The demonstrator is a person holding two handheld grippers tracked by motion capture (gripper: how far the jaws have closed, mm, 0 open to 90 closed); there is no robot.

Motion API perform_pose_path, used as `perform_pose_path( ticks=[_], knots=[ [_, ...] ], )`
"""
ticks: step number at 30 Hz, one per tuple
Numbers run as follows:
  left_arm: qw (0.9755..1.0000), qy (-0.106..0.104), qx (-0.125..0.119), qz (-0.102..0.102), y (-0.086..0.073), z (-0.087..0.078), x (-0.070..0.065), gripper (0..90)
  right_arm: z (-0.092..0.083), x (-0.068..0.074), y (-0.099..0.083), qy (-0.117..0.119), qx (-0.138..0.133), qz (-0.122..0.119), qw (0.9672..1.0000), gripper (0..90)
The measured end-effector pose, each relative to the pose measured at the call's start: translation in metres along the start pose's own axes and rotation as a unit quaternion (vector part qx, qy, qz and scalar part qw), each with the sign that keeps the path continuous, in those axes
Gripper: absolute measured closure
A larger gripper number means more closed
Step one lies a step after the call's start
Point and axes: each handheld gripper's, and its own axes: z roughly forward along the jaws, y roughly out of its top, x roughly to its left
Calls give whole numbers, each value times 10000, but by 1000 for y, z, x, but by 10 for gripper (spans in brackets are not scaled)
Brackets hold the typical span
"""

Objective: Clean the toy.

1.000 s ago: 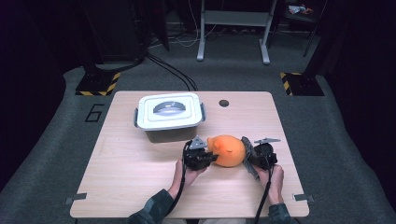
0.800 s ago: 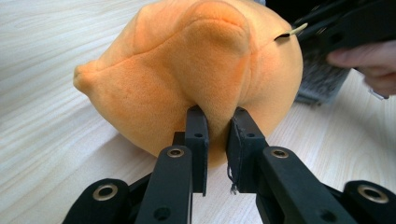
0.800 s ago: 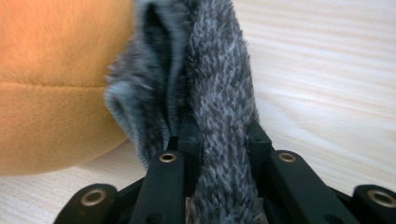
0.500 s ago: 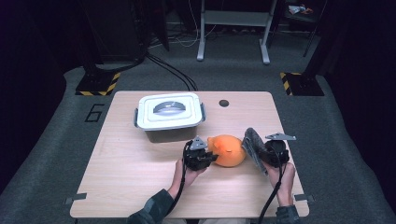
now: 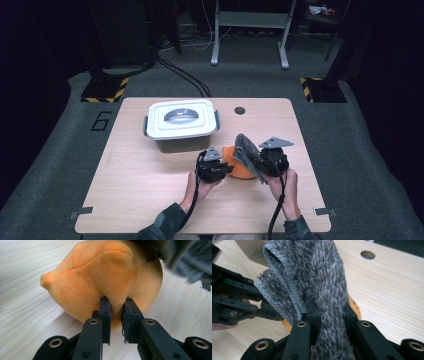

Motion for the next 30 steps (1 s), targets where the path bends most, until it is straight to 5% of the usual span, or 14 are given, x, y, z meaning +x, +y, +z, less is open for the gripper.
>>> perform_pose_path(
  ticks=[7, 12, 16, 19, 23, 30],
  knots=[
    [10000, 11, -13, -15, 0, 0, 1, 740, 16, -3, -3, 0, 161, 38, 9999, 747],
    [9986, 315, -87, 406, -1, 0, -2, 481, 20, -8, -3, 46, 221, 151, 9996, 747],
    [9969, 405, -4, 675, -5, 4, -2, 446, 22, -10, -3, 59, 187, 191, 9996, 747],
    [9953, 439, -4, 860, -5, 7, -4, 515, 23, -11, -3, 76, 220, 136, 9996, 747],
    [9939, 475, 10, 995, -5, 9, -6, 734, 24, -12, -5, 89, 149, 198, 9997, 747],
    [9969, 365, -108, 688, -1, 5, -4, 810, 14, -12, -5, 28, -57, 224, 9997, 745]
  ],
)
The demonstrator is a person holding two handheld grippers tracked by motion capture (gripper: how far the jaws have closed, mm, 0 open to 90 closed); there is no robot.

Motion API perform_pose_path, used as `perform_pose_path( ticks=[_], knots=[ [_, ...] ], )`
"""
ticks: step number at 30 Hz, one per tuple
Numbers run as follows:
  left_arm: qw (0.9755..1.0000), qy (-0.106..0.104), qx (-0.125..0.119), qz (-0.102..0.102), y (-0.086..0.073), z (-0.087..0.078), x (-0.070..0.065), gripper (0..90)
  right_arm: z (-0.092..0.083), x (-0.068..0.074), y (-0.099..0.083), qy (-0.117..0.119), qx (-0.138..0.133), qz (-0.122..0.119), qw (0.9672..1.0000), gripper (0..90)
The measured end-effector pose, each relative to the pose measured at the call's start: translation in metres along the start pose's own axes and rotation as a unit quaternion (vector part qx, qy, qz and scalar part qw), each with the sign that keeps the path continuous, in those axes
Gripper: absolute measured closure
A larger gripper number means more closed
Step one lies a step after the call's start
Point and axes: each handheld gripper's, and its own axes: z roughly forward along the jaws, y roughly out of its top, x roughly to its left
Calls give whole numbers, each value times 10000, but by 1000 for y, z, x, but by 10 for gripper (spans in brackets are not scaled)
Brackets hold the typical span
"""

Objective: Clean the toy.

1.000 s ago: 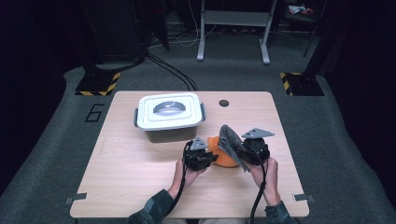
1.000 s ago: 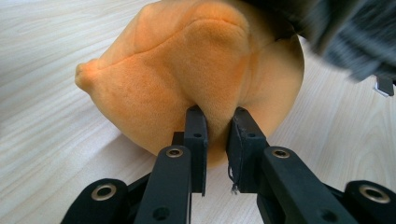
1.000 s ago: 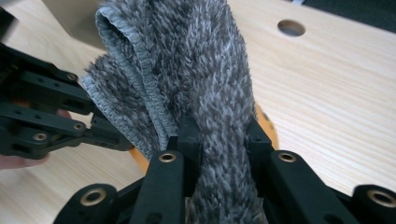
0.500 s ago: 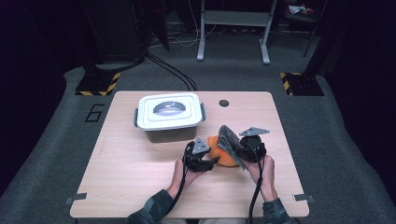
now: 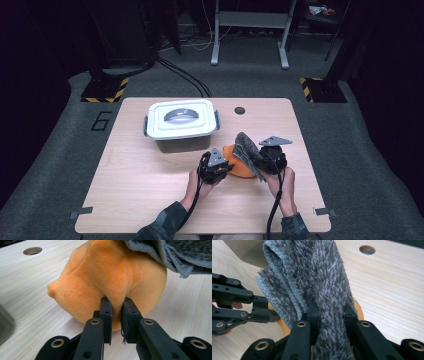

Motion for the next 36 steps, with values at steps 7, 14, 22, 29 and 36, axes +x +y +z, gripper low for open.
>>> perform_pose_path(
  ticks=[7, 14, 22, 29, 36],
  knots=[
    [9994, -107, 4, -319, 6, -3, 0, 822, -20, 4, 4, -73, -232, -50, 9997, 746],
    [9987, -191, -34, -474, 10, -8, -3, 822, -17, 19, 8, 8, -180, -329, 9993, 744],
    [9986, -152, 56, -506, 8, -6, 0, 817, -1, 25, 6, -167, -49, -438, 9989, 742],
    [9982, -182, 70, -575, 6, -5, 2, 807, -1, 15, -1, -291, -2, -302, 9991, 739],
    [9981, -223, 58, -570, 5, -5, 2, 804, -2, 1, -10, -323, 20, -123, 9994, 739]
  ],
)
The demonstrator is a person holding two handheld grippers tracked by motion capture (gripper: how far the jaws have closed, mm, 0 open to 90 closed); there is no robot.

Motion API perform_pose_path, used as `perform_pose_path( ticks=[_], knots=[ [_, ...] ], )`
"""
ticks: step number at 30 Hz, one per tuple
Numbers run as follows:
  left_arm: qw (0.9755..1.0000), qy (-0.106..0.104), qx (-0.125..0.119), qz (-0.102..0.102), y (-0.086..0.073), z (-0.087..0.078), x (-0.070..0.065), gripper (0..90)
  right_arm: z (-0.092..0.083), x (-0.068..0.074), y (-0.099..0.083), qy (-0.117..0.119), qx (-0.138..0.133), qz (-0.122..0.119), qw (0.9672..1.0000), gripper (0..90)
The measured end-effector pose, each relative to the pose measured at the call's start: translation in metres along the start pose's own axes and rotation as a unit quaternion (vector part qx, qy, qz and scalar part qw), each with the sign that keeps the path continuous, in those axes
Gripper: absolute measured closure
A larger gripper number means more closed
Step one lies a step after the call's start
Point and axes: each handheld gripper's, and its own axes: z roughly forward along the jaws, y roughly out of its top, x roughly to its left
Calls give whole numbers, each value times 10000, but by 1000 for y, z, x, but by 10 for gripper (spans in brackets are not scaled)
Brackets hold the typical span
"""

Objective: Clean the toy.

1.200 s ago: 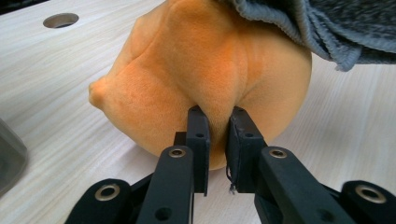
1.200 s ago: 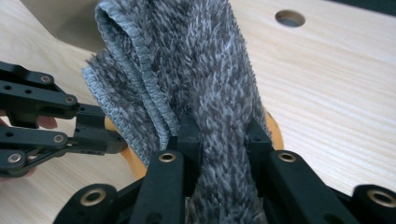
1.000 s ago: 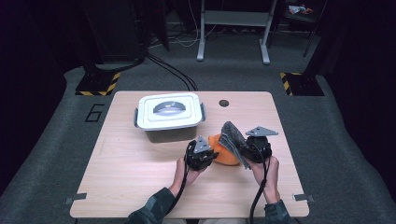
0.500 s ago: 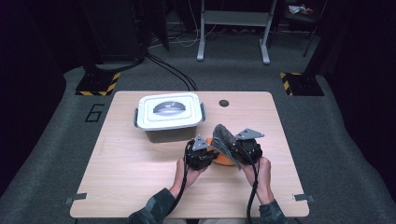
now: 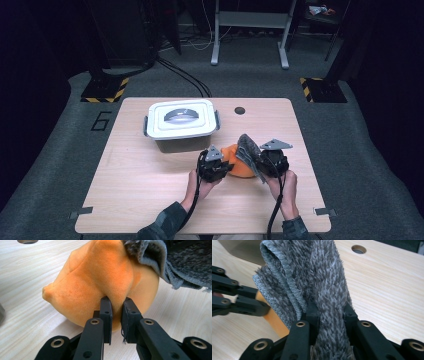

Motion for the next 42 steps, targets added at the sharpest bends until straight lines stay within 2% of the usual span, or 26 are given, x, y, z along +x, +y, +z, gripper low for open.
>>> perform_pose_path(
  ticks=[1, 6, 13, 15, 19, 23, 27, 31, 34, 35, 38, 42],
  knots=[
    [10000, 3, 3, 3, 0, 0, 0, 803, 1, -4, -3, -25, 15, 94, 10000, 738],
    [10000, -9, 0, -17, -1, 0, 1, 804, 3, -12, -8, -64, 20, 208, 9998, 738],
    [10000, -18, 28, 4, -2, 0, 2, 800, 9, -29, -20, -152, 172, 429, 9988, 738],
    [10000, -29, 22, -16, -2, 0, 2, 800, 15, -35, -25, -193, 298, 581, 9977, 738],
    [10000, -28, 34, -8, -3, 0, 4, 800, 23, -41, -30, -243, 483, 738, 9958, 738],
    [10000, -26, 48, -3, -3, 1, 4, 800, 36, -46, -39, -250, 709, 844, 9936, 738],
    [10000, -33, 66, -14, -4, 0, 4, 800, 52, -48, -48, -197, 994, 843, 9913, 736],
    [10000, -39, 71, -7, -4, 0, 5, 799, 58, -49, -50, -136, 1038, 846, 9909, 735],
    [10000, -44, 65, -14, -4, 0, 5, 799, 57, -54, -51, 1, 981, 957, 9906, 736],
    [10000, -38, 81, -7, -4, -1, 5, 799, 55, -55, -51, 26, 982, 1069, 9894, 737],
    [10000, -10, 79, -24, -6, 0, 6, 798, 41, -63, -51, 9, 756, 1147, 9905, 735],
    [10000, 4, 60, -19, -5, 1, 5, 798, 26, -67, -48, -18, 589, 1141, 9917, 736]
  ],
)
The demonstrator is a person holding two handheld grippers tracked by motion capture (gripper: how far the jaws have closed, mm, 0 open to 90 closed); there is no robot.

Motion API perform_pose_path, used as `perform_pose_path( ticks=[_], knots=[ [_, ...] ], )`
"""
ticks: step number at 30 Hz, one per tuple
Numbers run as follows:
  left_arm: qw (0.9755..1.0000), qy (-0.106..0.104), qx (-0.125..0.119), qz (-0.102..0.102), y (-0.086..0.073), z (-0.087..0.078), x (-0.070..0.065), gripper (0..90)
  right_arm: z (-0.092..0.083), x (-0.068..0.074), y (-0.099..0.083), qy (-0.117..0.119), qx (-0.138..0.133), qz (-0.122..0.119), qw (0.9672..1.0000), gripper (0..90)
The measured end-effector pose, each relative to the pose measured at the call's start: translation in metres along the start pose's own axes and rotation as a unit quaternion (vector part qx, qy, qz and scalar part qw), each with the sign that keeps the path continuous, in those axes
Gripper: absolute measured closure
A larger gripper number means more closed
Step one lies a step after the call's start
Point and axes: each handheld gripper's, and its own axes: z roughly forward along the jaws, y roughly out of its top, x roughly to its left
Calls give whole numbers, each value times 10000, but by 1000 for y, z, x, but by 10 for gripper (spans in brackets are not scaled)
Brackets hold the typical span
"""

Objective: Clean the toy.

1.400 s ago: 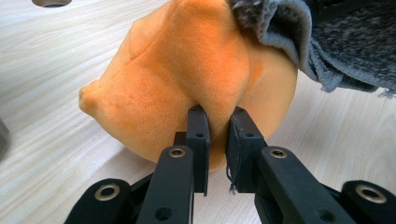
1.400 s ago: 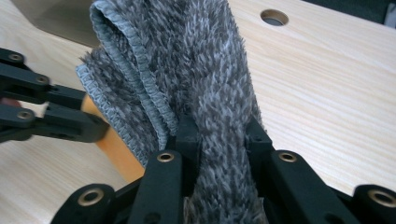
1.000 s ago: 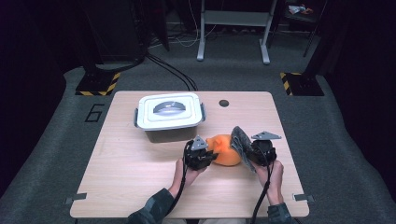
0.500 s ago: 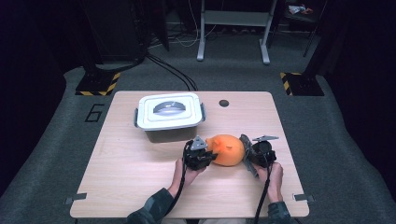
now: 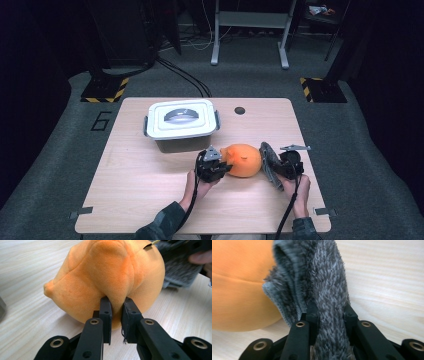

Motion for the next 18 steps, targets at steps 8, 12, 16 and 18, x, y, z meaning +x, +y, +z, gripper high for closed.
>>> perform_pose_path(
  ticks=[8, 12, 16, 18],
  knots=[
    [10000, 15, -11, -7, 1, 0, -2, 798, -37, 18, 16, 39, -518, -350, 9980, 736],
    [10000, 16, 10, 18, 2, 0, -2, 797, -51, 38, 25, 114, -753, -598, 9953, 736],
    [10000, 26, 14, 46, 2, 0, -3, 796, -59, 59, 32, 365, -911, -799, 9920, 736],
    [10000, 35, 9, 74, 2, 0, -3, 797, -59, 73, 37, 658, -964, -924, 9889, 735]
  ],
)
